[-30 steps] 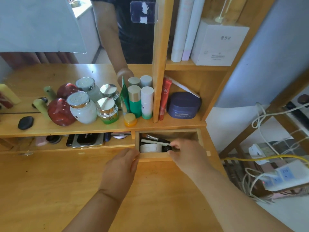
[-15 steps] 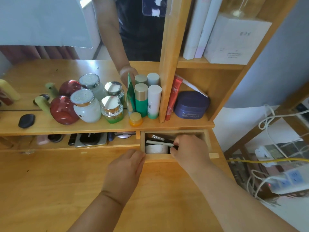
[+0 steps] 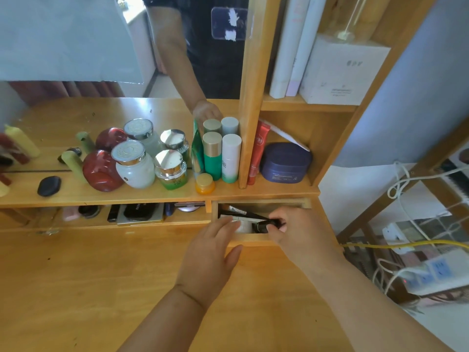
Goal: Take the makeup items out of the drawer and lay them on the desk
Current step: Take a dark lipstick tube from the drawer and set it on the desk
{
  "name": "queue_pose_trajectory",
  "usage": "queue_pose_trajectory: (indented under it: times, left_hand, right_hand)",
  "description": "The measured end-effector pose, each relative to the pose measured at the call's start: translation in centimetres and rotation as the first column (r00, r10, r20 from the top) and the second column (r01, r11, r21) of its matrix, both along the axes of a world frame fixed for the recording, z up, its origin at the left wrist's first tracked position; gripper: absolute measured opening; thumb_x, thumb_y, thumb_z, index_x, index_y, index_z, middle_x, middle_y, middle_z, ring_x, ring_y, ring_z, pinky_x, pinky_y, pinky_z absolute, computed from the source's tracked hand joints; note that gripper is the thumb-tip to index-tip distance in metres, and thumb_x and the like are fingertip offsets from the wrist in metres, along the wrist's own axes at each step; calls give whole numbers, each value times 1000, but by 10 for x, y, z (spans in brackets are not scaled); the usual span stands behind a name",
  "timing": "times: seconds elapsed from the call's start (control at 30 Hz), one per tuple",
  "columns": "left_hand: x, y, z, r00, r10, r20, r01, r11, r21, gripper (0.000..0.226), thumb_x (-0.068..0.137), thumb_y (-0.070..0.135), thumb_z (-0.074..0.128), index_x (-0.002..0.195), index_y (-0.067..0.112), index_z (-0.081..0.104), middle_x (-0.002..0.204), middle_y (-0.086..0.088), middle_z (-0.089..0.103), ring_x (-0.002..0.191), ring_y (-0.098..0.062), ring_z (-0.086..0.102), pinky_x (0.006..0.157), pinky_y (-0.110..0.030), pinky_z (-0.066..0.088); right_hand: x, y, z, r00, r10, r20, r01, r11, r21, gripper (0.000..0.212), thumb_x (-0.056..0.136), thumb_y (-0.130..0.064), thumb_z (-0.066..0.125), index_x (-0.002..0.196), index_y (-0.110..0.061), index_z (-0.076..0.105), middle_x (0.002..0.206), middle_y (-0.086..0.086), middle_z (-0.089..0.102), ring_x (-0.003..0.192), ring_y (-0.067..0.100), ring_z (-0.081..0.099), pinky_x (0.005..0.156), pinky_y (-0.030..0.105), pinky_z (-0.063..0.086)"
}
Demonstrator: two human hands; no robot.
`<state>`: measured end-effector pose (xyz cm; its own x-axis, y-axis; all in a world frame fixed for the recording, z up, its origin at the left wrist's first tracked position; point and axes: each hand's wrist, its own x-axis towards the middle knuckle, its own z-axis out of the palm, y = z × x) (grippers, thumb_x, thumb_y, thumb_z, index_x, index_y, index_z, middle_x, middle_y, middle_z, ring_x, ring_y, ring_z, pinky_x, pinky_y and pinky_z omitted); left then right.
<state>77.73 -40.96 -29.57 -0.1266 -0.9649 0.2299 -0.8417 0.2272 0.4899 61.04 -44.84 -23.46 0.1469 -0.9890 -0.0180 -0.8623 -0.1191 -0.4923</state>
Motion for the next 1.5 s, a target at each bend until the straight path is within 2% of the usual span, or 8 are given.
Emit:
queue_pose_trajectory:
  times: [0.13,0.33,0.43,0.57,0.73,0.93,1.2,1.5]
  left_hand:
    - [-24,-7,10,980,24,-197,2,991,131,56,84,26,63,135,28,40,133,7,53,120,-8,48,95,-12,31]
    - [-37,-11,15,913,127,-389,-36,972,233,43,81,19,66,121,29,55,110,10,67,101,-1,59,94,-25,47]
    - [-38,-2,21,804,193,-562,-22,955,297,33,80,12,67,108,29,64,94,10,71,88,1,63,84,-20,49]
    - [-35,19,27,532,329,-780,93,893,440,29,78,3,69,100,22,64,89,-10,71,83,-14,65,76,-25,52]
    - [-15,49,28,491,383,-782,112,863,492,17,82,9,66,98,17,65,91,-15,73,91,-26,68,89,-36,50]
    - [27,88,20,404,508,-761,-20,836,548,17,81,8,66,87,22,71,79,7,71,78,-6,62,80,-20,50]
    - [101,127,5,310,572,-759,-167,819,549,26,76,-2,69,91,19,68,78,6,71,73,-6,63,71,-18,54]
    - [218,169,-28,485,660,-574,-473,750,462,28,76,7,68,84,34,62,81,11,70,71,2,63,68,-14,51]
  right_hand:
    - [-8,9,16,998,-13,69,13,1000,-7,17,82,-21,63,98,-21,70,83,1,73,78,15,65,73,32,53]
    - [-18,14,31,977,1,211,-4,1000,16,17,81,-15,65,97,-18,72,77,-7,68,69,3,61,63,8,45]
    - [-21,14,34,953,-3,302,-14,998,56,20,82,-19,66,101,-21,70,78,-16,63,73,-5,58,61,3,43]
    - [-14,12,38,941,53,333,-77,995,60,7,81,-30,66,88,-29,68,77,-10,68,77,4,62,68,21,49]
    - [13,16,38,951,134,280,-166,981,96,13,82,-36,63,86,-26,72,79,-8,71,78,7,64,76,36,54]
    - [61,29,27,905,286,316,-369,896,247,18,83,-25,63,99,-25,71,91,-11,70,87,4,64,86,36,53]
    - [150,52,2,872,370,320,-456,852,258,15,82,-25,65,96,-26,71,84,-14,68,82,2,61,78,30,51]
    - [286,103,-33,812,500,299,-567,797,207,15,82,-18,65,94,-25,69,89,-10,67,83,4,60,76,24,50]
